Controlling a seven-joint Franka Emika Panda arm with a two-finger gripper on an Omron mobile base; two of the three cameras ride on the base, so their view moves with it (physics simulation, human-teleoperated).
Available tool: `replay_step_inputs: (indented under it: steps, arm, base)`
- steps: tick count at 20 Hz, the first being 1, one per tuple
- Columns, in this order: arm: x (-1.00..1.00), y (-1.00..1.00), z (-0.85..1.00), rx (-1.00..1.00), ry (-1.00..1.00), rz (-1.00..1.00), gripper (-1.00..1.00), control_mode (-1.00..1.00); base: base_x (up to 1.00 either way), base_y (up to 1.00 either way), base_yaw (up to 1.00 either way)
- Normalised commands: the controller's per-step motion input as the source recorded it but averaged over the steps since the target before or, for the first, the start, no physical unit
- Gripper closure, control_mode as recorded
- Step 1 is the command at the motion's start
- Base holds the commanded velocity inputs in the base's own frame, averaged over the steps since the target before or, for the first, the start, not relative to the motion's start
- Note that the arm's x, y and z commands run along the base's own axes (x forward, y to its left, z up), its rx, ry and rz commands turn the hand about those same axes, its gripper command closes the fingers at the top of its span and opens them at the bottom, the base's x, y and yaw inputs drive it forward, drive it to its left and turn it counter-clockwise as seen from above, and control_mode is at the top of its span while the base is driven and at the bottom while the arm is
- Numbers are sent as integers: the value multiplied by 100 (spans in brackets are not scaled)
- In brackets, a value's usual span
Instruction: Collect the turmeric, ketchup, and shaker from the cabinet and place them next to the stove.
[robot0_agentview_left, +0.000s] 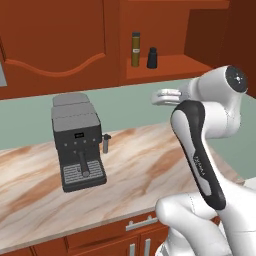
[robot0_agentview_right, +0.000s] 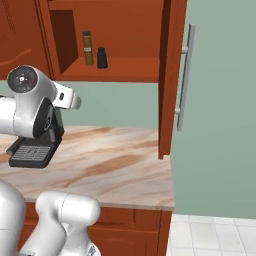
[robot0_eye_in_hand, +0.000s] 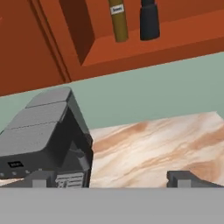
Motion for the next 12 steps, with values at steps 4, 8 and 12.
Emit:
replay_step_inputs:
  steps: [4,8,12]
  arm:
    - [29,-47,24,-3,-11,-16,-100,-100]
    - [30,-46,32,-3,-18,-6,-100,-100]
    - [28,-63,20,-2,-21,0,-100,-100]
  base:
    - [0,0,0]
    - [0,0,0]
    - [0,0,0]
